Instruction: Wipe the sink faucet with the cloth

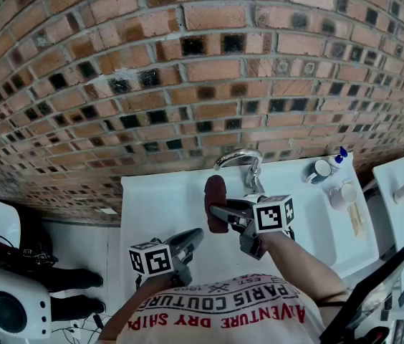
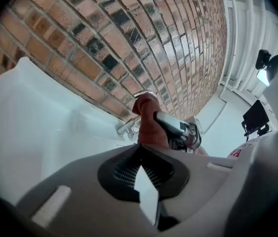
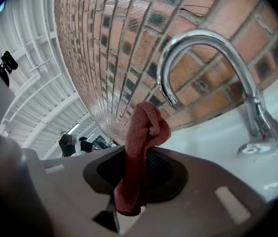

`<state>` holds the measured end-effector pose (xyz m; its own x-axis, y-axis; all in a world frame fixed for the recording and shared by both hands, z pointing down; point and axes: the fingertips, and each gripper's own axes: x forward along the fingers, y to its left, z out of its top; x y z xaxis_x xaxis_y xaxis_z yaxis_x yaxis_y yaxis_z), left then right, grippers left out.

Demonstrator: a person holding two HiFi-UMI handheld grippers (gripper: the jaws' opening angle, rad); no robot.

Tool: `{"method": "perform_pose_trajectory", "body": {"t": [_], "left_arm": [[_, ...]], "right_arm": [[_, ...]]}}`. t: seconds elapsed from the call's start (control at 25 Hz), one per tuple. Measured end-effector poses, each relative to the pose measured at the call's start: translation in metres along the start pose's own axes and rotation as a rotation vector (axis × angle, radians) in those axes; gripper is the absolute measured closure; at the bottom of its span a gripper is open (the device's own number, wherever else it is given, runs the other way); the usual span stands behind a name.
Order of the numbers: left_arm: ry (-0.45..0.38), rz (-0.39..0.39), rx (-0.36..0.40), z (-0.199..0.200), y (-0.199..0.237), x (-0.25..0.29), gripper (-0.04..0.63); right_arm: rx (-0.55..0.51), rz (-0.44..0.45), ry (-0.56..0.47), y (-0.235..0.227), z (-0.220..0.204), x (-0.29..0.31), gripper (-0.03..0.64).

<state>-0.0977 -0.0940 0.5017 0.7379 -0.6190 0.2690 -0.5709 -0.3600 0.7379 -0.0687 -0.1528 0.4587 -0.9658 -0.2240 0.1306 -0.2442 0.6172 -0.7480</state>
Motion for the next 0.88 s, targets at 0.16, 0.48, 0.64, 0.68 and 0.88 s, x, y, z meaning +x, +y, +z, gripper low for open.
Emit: {"method": "perform_pose_trajectory", "body": {"t": [0.16,0.48,0.64,0.68,0.88], "left_arm": [[0.013,-0.011,-0.027,-0.001,0.004,0.002,0.595],[-0.016,0.013,-0.019,0.012,0.019,0.005,0.595],[-0.01,0.01,-0.019,0.017,0.021,0.007,0.595],[-0.009,0.008,-0.023,0.017,0.022,0.007,0.595],[-0.005,0.007,-0.043,0.014,0.024,0.008,0.595]], "right_arm": [[-0.034,0.015,-0.046,0.006,0.037,0.012,0.525],[-0.054,0.008,-0.071,-0.002,0.066,0.028,0.525],[-0.019,-0.012,-0.08,-0.023,0.067,0.031,0.525],[-0.004,-0.011,-0.084,-0.026,0.067,0.031,0.525],[0.075,0.028,-0.129,-0.031,0.07,0.032,0.525]]}}
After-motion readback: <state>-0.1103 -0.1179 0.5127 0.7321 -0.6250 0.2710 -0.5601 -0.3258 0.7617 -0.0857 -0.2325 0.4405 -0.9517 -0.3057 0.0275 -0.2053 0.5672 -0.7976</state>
